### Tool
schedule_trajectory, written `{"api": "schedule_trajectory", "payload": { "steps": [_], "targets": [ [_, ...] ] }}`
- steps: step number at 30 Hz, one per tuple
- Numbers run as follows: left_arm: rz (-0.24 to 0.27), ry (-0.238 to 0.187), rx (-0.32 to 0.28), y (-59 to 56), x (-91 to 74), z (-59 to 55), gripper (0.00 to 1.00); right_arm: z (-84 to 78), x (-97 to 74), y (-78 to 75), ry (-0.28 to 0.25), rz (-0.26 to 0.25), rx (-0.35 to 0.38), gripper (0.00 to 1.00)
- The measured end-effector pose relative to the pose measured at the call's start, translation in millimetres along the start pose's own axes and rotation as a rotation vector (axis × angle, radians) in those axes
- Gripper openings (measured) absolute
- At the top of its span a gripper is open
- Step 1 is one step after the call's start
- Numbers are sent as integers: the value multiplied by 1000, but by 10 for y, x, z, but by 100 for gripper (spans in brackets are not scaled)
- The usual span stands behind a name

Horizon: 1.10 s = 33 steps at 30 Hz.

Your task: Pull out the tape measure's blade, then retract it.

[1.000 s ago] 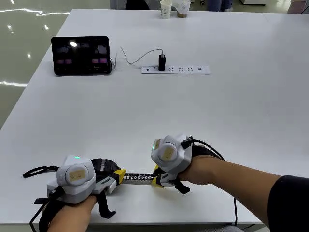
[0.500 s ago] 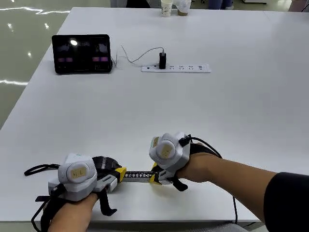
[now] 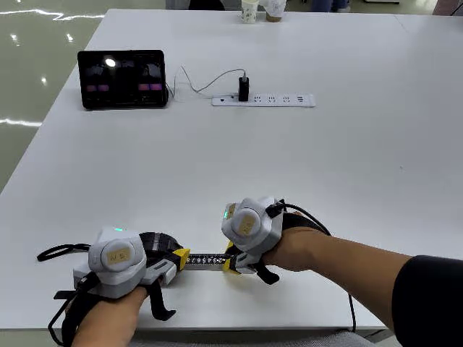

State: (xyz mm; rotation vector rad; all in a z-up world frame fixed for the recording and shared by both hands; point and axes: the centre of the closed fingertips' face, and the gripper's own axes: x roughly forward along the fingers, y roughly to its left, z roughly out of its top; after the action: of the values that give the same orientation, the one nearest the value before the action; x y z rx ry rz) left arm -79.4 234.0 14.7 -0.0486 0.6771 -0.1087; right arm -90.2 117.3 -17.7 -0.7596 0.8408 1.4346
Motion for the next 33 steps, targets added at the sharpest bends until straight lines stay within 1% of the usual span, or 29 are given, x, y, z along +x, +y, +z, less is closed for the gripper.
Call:
{"api": "schedule_trajectory", "payload": {
  "steps": [4,6,11,15,17,19,25,29,30,31,33],
  "targets": [
    [0,1,0,1,-1,-3,60,1,-1,1,0,3,2,11],
    [-9,0,-11,2,-4,-2,60,10,-4,5,-7,8,14,11],
    [-15,0,-25,6,-6,-7,60,21,-14,18,-11,16,5,11],
    [-13,-2,-27,8,-2,-7,60,39,-5,4,-29,23,32,11],
    [-13,-2,-26,9,-5,-6,60,41,2,10,-24,20,15,11],
    [-13,-3,-26,10,-5,-6,60,47,11,12,-25,20,16,11],
    [-15,0,-19,14,-2,-10,60,78,24,16,-39,27,5,11],
    [-15,-1,-17,14,-11,-7,60,91,33,10,-50,33,10,11],
    [-16,-2,-17,14,-20,-4,60,99,43,0,-54,35,-7,12],
    [-15,-2,-20,15,-20,-2,60,103,47,-22,-55,24,-17,12],
    [-15,-2,-18,19,-24,0,60,117,73,-10,-60,22,-29,12]
  ]
}}
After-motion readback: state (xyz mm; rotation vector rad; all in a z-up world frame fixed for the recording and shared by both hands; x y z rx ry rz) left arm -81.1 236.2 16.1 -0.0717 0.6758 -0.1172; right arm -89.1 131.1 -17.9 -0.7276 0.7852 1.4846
